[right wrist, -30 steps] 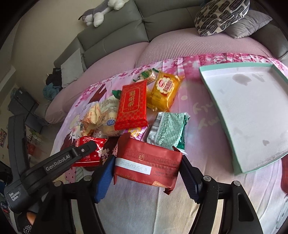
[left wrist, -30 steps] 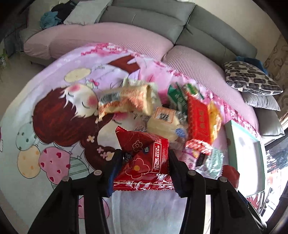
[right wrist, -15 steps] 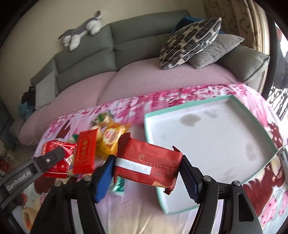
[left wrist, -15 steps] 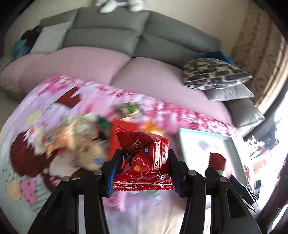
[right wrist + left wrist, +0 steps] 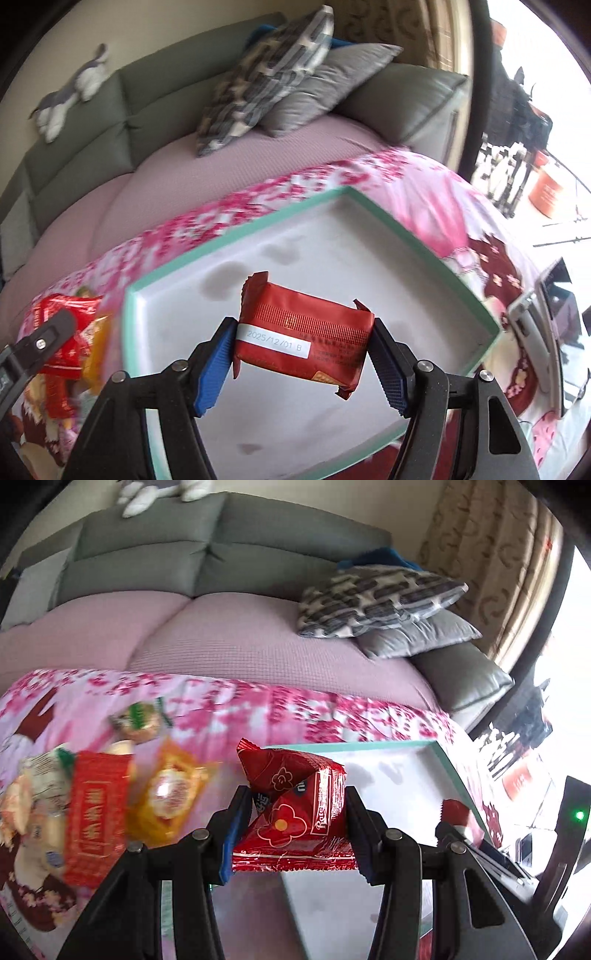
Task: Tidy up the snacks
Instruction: 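Carry both red snacks over the tray and open both grippers to drop them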
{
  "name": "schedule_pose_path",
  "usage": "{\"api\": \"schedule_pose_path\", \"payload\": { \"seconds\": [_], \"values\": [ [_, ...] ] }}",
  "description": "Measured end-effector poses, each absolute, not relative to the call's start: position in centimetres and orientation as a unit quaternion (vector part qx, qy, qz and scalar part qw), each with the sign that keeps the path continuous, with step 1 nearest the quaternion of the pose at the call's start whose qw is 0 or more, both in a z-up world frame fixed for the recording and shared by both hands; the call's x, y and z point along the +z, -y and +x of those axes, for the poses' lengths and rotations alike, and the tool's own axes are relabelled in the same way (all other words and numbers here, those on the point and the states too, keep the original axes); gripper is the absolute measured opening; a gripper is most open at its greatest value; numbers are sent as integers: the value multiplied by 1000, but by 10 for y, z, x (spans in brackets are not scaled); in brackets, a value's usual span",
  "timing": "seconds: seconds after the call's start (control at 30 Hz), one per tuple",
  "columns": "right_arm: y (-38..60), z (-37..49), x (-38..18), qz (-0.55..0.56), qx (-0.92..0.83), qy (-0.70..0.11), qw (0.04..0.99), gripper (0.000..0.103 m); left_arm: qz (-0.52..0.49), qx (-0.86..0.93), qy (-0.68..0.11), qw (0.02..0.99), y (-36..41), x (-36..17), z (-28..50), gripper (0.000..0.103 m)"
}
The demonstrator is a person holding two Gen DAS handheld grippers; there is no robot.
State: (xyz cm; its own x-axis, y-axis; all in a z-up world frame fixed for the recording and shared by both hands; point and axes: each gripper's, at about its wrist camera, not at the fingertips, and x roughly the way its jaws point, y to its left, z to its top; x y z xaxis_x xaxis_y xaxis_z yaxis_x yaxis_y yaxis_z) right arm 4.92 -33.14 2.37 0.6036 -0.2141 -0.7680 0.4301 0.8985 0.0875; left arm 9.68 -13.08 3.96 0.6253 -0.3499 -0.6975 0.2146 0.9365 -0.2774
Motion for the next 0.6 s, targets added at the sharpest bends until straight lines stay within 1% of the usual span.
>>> {"api": "schedule_pose_path", "payload": {
  "seconds": [0.13,0.27,0.6],
  "values": [
    [365,45,14,161,-207,-406,875,73,-73,-180,-408,892,156,27,104,51],
    [381,40,11,157,-226,-403,873,73,-71,-187,-415,887,169,14,109,51],
    [378,46,6,140,-216,-404,878,73,-63,-196,-417,885,184,1,112,52]
  ]
}}
